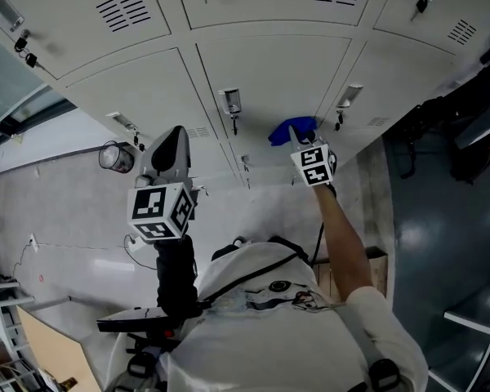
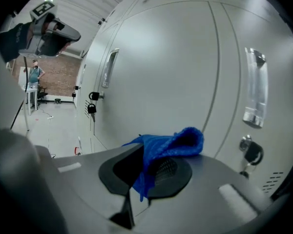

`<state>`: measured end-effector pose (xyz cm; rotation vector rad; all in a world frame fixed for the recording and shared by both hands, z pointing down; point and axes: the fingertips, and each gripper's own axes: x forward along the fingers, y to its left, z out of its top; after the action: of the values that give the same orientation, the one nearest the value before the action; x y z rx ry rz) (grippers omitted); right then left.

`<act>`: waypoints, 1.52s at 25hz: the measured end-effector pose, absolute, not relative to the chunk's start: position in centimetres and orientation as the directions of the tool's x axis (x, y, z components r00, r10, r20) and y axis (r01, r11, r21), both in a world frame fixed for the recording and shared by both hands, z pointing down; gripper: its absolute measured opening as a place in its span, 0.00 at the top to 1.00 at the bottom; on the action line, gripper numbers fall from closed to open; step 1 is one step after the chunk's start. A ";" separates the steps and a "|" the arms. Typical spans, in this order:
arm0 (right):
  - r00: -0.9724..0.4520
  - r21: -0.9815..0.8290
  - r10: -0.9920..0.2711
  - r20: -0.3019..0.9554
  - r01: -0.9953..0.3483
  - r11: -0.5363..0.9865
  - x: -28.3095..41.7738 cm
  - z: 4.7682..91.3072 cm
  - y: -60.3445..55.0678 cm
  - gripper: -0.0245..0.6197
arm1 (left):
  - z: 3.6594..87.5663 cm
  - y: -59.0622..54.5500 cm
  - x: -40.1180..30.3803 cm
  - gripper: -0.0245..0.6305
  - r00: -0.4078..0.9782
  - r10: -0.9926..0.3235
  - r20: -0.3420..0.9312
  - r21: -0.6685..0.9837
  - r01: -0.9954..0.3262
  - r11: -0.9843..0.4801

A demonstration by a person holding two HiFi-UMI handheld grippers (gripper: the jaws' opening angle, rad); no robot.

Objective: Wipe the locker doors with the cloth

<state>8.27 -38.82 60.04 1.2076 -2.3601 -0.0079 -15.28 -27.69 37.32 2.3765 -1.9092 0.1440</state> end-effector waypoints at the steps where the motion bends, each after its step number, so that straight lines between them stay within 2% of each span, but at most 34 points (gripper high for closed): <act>1: -0.479 0.220 -0.769 0.422 -0.769 0.600 9.3 60.1 -39.0 0.92 | 37.4 -27.7 -14.8 0.96 0.221 -0.966 0.134 0.010 -0.975 -0.222; 7: -0.485 0.205 -0.767 0.421 -0.773 0.601 11.8 59.5 -39.1 0.92 | 38.8 -27.1 -11.4 0.96 0.246 -0.951 0.188 0.014 -0.969 -0.248; 16: -0.541 0.036 -0.814 0.212 -0.828 0.559 12.7 52.0 -32.0 0.92 | 43.4 -21.2 -8.9 0.96 0.245 -0.924 0.293 0.011 -0.968 -0.253; 21: -0.551 -0.018 -0.819 0.158 -0.831 0.556 11.0 49.2 -23.7 0.92 | 44.0 -16.6 -9.9 0.96 0.271 -0.927 0.259 0.014 -0.961 -0.277; 25: -0.539 -0.081 -0.827 0.163 -0.842 0.533 9.0 48.6 -14.0 0.92 | 45.2 -8.7 -11.7 0.96 0.356 -0.892 0.278 0.019 -0.931 -0.365; 32: -0.516 -0.073 -0.841 0.163 -0.856 0.511 3.0 46.7 -0.7 0.92 | 47.6 4.2 -18.7 0.96 0.372 -0.868 0.330 0.133 -0.928 -0.347; 38: -0.510 -0.057 -0.842 0.178 -0.859 0.508 1.4 44.8 6.8 0.92 | 45.8 9.7 -18.5 0.96 0.424 -0.863 0.273 0.159 -0.905 -0.394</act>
<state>1.35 6.82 44.79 1.4834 -2.6162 0.2083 -18.50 9.71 45.77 2.4000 -1.5338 0.2120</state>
